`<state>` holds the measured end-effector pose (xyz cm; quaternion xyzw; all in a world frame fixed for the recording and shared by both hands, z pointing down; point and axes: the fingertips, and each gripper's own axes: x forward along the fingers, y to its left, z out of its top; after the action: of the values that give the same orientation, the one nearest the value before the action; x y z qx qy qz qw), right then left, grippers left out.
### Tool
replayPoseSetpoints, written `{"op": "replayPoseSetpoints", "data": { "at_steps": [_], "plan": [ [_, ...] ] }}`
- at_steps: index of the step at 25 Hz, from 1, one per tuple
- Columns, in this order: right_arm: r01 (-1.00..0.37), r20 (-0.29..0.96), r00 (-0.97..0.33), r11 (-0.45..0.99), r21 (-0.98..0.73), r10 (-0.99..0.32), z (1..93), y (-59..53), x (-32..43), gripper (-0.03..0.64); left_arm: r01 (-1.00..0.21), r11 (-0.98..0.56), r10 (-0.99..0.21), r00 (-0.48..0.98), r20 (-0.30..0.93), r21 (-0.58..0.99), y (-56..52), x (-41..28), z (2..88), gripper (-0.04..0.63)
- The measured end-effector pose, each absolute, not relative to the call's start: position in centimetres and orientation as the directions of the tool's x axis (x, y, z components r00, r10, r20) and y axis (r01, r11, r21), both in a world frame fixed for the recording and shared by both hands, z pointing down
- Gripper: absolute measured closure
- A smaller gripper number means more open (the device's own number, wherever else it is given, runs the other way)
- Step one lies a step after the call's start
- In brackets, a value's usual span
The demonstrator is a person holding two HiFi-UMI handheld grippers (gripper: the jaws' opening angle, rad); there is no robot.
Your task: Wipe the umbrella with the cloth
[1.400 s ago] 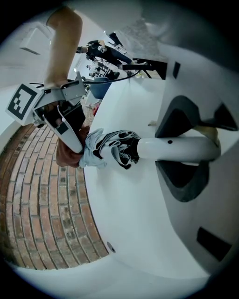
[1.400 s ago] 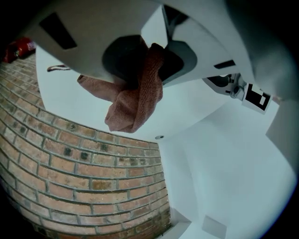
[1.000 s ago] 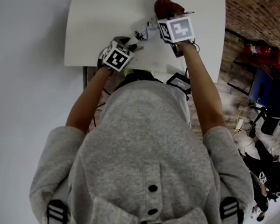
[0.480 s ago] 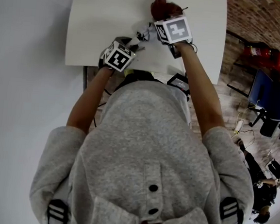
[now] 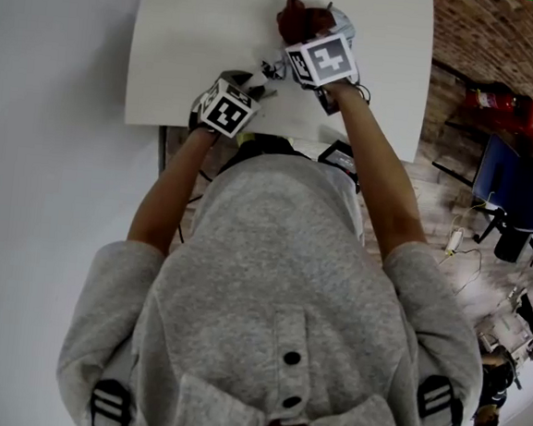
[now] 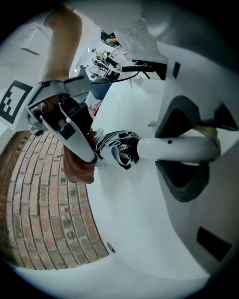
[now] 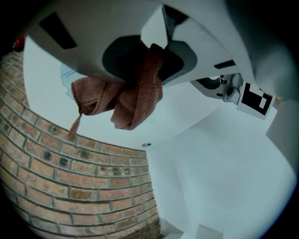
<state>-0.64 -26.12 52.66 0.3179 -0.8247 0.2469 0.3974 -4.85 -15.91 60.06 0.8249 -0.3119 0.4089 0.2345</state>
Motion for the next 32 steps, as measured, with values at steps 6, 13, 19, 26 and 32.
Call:
{"op": "replayPoseSetpoints", "data": {
  "at_steps": [6, 13, 19, 26, 32],
  "plan": [
    [-0.716, 0.816, -0.481, 0.682, -0.153, -0.322, 53.1, -25.8, -1.3, 0.538, -0.705, -0.696, -0.324, 0.478, 0.817, 0.136, -16.0, -4.7, 60.0, 0.442],
    [-0.708, 0.81, -0.498, 0.685, -0.174, -0.309, 52.8, -25.4, -1.8, 0.537, -0.707, -0.697, -0.33, 0.463, 0.822, 0.119, -16.2, -5.0, 60.2, 0.442],
    [-0.69, 0.789, -0.551, 0.68, -0.248, -0.271, 52.8, -24.7, -2.7, 0.537, -0.705, -0.697, -0.328, 0.477, 0.816, 0.131, -16.1, -4.7, 59.8, 0.442],
    [-0.66, 0.778, -0.583, 0.694, -0.288, -0.232, 53.0, -23.1, -3.5, 0.537, -0.702, -0.7, -0.322, 0.472, 0.821, 0.129, -16.0, -4.8, 60.3, 0.442],
    [-0.626, 0.753, -0.635, 0.686, -0.37, -0.174, 53.3, -21.3, -4.2, 0.537, -0.704, -0.698, -0.315, 0.465, 0.828, 0.129, -15.9, -5.1, 60.4, 0.442]
  ]
}}
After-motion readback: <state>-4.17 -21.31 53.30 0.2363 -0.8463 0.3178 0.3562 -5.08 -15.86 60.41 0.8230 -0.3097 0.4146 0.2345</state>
